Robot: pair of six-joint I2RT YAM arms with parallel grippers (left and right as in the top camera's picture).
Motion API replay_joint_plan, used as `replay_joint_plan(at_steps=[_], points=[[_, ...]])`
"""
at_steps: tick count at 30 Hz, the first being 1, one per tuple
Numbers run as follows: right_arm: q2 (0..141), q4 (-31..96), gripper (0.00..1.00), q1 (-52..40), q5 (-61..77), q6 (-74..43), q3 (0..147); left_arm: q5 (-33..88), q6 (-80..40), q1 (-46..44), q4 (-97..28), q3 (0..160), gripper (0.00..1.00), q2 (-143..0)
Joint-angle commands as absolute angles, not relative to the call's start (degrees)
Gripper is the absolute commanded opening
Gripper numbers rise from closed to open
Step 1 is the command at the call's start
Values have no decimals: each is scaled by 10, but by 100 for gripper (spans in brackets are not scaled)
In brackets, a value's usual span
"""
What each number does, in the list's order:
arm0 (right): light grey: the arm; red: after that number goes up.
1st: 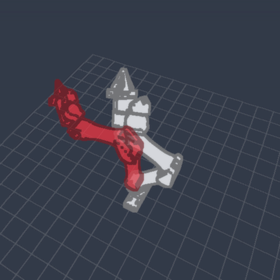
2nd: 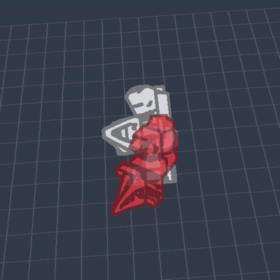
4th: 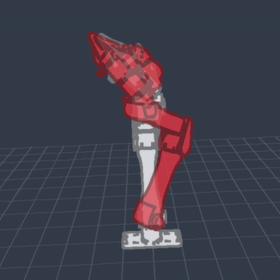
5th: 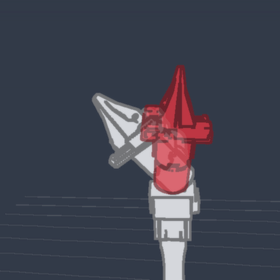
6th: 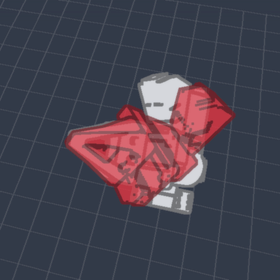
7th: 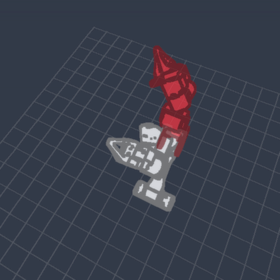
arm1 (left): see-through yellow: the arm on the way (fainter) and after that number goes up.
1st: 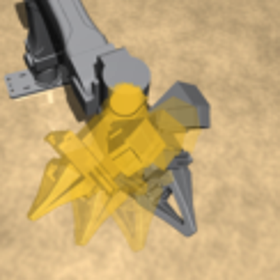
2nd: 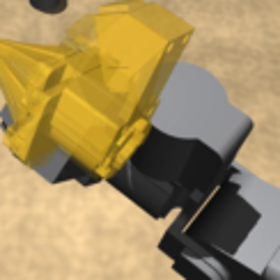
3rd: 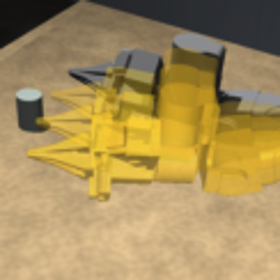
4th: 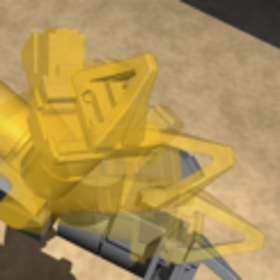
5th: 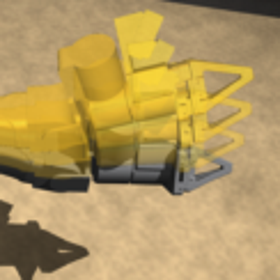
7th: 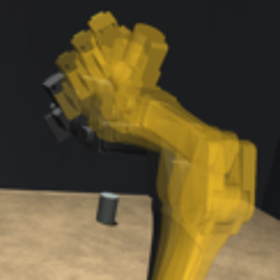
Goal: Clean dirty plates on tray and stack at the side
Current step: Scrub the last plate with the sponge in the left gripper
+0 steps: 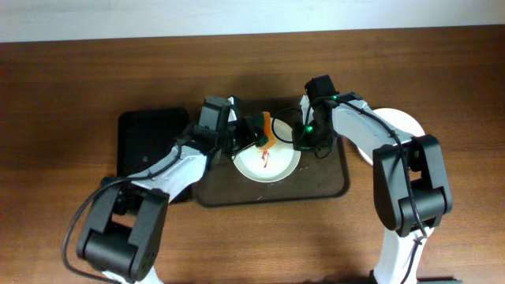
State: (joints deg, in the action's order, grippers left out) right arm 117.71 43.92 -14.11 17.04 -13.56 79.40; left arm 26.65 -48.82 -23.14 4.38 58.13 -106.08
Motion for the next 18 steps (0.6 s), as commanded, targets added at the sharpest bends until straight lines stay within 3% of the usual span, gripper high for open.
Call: replay_joint_plan(at_steps=[1,6,9,11,18], points=[[1185,442,4,-147,161,-140,798,342,-533,-234,60,589,0,-1102],[1185,443,4,-147,161,-140,798,373,-533,-253,79,589,0,-1136],[1185,444,4,-147,161,-140,798,354,-529,-253,-24,589,0,-1136],[1185,446,4,-147,161,-140,798,321,-460,-249,-87,589,0,-1136],[1185,450,4,-147,160,-140,798,267,-320,-181,-97,590,0,-1069]])
